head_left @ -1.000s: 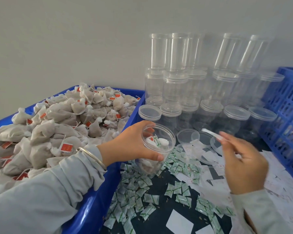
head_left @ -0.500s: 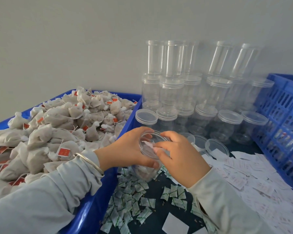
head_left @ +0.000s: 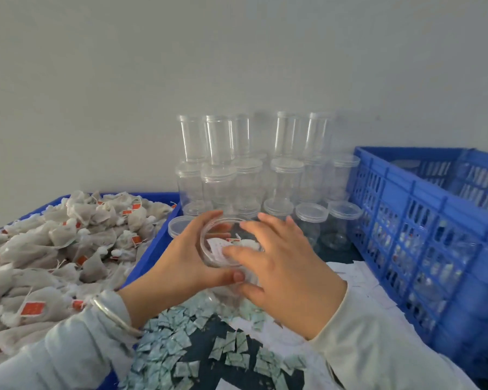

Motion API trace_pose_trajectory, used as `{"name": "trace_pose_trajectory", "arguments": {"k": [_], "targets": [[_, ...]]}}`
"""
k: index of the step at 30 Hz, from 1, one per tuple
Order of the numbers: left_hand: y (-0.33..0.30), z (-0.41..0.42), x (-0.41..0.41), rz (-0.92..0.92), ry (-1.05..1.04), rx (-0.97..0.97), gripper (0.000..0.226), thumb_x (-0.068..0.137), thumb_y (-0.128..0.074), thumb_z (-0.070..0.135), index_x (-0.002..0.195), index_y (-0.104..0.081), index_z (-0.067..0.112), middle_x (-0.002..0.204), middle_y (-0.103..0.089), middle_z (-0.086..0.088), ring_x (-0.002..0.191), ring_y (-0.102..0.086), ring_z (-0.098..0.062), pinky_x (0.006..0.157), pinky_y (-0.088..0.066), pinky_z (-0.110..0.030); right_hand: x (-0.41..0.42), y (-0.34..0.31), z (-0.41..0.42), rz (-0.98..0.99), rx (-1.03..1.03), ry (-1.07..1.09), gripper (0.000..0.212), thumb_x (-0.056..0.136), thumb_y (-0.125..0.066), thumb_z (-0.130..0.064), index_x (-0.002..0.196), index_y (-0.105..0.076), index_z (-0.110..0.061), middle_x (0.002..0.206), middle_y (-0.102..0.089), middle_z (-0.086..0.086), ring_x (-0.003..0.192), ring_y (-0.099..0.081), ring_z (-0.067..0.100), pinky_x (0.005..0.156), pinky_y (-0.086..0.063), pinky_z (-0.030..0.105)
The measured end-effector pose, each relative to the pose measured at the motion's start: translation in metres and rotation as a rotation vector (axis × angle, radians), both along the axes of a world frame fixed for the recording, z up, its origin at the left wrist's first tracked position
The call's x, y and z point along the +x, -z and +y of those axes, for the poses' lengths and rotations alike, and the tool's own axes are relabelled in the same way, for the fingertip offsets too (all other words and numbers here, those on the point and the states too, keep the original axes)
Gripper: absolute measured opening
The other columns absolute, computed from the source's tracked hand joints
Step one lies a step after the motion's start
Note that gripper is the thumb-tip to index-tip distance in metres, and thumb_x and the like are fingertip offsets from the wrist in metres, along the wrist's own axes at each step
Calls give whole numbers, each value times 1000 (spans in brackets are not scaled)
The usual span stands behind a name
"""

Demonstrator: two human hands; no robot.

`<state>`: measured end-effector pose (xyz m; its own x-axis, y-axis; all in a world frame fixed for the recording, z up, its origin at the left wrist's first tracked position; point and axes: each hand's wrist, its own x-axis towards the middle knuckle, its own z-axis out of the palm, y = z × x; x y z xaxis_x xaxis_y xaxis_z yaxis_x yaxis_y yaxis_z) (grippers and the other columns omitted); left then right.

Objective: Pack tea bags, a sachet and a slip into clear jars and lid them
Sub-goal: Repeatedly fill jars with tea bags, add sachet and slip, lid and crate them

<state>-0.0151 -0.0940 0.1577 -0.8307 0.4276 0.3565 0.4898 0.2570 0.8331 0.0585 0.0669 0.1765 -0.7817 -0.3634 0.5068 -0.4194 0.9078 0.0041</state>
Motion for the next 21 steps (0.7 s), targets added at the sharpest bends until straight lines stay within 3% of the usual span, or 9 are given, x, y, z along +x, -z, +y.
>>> {"name": "trace_pose_trajectory", "arguments": {"k": [4,6,9,11,13,17,21], "targets": [[-34,57,13,32,124,105,91,45,-93,20,125,-50,19,107,-69,7,99,-65,-2,77,-49,-12,30,-33,48,187,-49,-47,41,64,-79,-3,103,-71,-11,104,-65,10,109,-59,32,101,-41,52],[-53,92,20,64,194,145,91,44,-93,15,123,-48,22,109,-67,6,99,-64,2,76,-47,-9,44,-50,76,202,-49,-42,30,65,-73,-1,95,-71,-8,90,-67,6,90,-64,27,86,-53,47],[-78,149,30,86,312,206,86,48,-81,19,127,-45,20,122,-61,1,109,-60,-2,88,-50,-19,62,-75,121,173,-3,83,19,70,-67,0,87,-71,-7,78,-67,5,74,-62,28,68,-53,46],[-92,188,35,78,394,238,86,50,-78,20,127,-41,20,125,-56,1,107,-58,5,94,-49,-23,71,-90,154,163,-6,199,15,74,-69,0,86,-71,-8,75,-66,6,71,-60,30,65,-50,41],[-104,228,37,95,444,249,87,53,-79,20,130,-37,20,125,-51,4,104,-54,11,94,-47,-19,80,-102,187,208,-13,277,17,74,-69,-1,88,-72,-11,77,-66,8,71,-61,33,65,-49,39],[-115,303,34,143,463,256,87,69,-80,5,140,-31,13,128,-44,-5,110,-49,-1,96,-44,-16,87,-116,244,257,27,448,22,78,-65,-7,97,-73,-17,86,-67,14,82,-61,37,73,-50,44],[-113,359,31,167,445,238,85,72,-81,12,141,-31,13,112,-51,3,103,-56,-9,90,-48,-19,80,-120,295,217,119,648,15,84,-60,-17,90,-72,-24,81,-61,8,79,-55,32,67,-44,34]]}}
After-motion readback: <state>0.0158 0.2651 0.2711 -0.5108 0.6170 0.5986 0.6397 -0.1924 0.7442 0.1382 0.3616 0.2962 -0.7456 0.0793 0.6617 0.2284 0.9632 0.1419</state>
